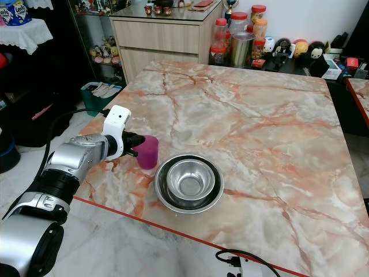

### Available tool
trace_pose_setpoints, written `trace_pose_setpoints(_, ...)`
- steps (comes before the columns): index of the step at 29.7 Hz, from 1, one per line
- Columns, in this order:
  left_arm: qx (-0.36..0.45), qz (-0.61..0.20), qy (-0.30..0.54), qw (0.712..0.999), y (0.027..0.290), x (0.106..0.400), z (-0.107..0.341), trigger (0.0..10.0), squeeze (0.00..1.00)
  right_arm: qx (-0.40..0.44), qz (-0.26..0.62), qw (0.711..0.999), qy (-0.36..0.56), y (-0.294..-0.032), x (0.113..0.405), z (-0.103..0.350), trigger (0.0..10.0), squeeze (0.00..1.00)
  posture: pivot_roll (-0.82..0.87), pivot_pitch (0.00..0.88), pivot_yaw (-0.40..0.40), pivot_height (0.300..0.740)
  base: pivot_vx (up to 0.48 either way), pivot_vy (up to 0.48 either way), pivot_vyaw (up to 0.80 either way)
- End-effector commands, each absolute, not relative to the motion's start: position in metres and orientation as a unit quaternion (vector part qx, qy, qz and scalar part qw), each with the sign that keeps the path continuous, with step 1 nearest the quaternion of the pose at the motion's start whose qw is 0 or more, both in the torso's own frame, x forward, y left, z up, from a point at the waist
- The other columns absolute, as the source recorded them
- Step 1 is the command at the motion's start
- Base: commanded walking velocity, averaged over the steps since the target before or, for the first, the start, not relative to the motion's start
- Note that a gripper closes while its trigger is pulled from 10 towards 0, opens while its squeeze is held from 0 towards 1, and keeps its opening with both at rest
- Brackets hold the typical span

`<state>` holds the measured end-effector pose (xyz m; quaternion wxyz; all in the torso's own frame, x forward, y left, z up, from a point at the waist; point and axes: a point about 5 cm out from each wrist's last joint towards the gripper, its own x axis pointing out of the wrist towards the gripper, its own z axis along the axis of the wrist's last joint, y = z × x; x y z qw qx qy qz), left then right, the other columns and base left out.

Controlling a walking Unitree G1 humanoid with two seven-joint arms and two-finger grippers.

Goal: Setting the table

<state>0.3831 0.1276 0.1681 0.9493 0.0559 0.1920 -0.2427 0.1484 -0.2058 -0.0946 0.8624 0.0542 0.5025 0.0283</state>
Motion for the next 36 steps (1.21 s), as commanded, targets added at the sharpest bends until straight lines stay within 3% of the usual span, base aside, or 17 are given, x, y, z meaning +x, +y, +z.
trace_pose_setpoints(1,0.059,-0.227,0.153,0.960,0.132,0.388,0.189,10.0,0.00,0.056,0.029,0.863,0.501,-0.205,0.149,-0.094,10.0,0.00,0.08,0.000,0.027,0.740,0.000,0.000,0.00)
trace_pose_setpoints(6,0.045,-0.199,0.116,0.972,0.142,0.390,0.200,10.0,0.00,0.056,0.030,0.863,0.501,-0.205,0.149,-0.094,10.0,0.00,0.08,0.000,0.027,0.740,0.000,0.000,0.00)
trace_pose_setpoints(9,0.040,-0.114,0.017,0.993,0.165,0.390,0.224,10.0,0.00,0.056,0.030,0.863,0.501,-0.205,0.149,-0.094,10.0,0.00,0.08,0.000,0.027,0.740,0.000,0.000,0.00)
trace_pose_setpoints(12,0.040,-0.111,0.014,0.993,0.166,0.390,0.224,10.0,0.00,0.056,0.030,0.863,0.501,-0.205,0.149,-0.094,10.0,0.00,0.08,0.000,0.027,0.740,0.000,0.000,0.00)
trace_pose_setpoints(15,0.053,0.036,-0.055,0.996,0.215,0.378,0.232,10.0,0.00,0.054,0.030,0.863,0.501,-0.205,0.150,-0.094,10.0,0.00,0.09,0.000,0.017,0.740,0.000,0.000,0.00)
trace_pose_setpoints(16,0.060,0.109,-0.075,0.989,0.241,0.367,0.233,10.0,0.00,0.052,0.030,0.863,0.501,-0.205,0.150,-0.094,10.0,0.00,0.09,0.000,0.017,0.740,0.000,0.000,0.00)
trace_pose_setpoints(20,0.123,0.247,-0.077,0.958,0.294,0.340,0.221,10.0,0.00,0.051,0.028,0.864,0.500,-0.206,0.150,-0.094,10.0,0.00,0.09,0.000,0.017,0.740,0.000,0.000,0.00)
trace_pose_setpoints(26,0.160,0.404,-0.016,0.900,0.355,0.297,0.182,10.0,0.00,0.049,0.028,0.864,0.500,-0.206,0.150,-0.094,10.0,0.00,0.09,0.000,0.016,0.740,0.000,0.000,0.00)
trace_pose_setpoints(32,0.197,0.482,0.096,0.848,0.384,0.257,0.127,10.0,0.00,0.050,0.028,0.864,0.500,-0.206,0.149,-0.094,10.0,0.00,0.09,0.000,0.018,0.740,0.000,0.000,0.00)
trace_pose_setpoints(36,0.187,0.481,0.162,0.841,0.386,0.243,0.095,10.0,0.00,0.050,0.027,0.864,0.500,-0.206,0.149,-0.094,10.0,0.00,0.09,0.000,0.021,0.740,0.000,0.000,0.00)
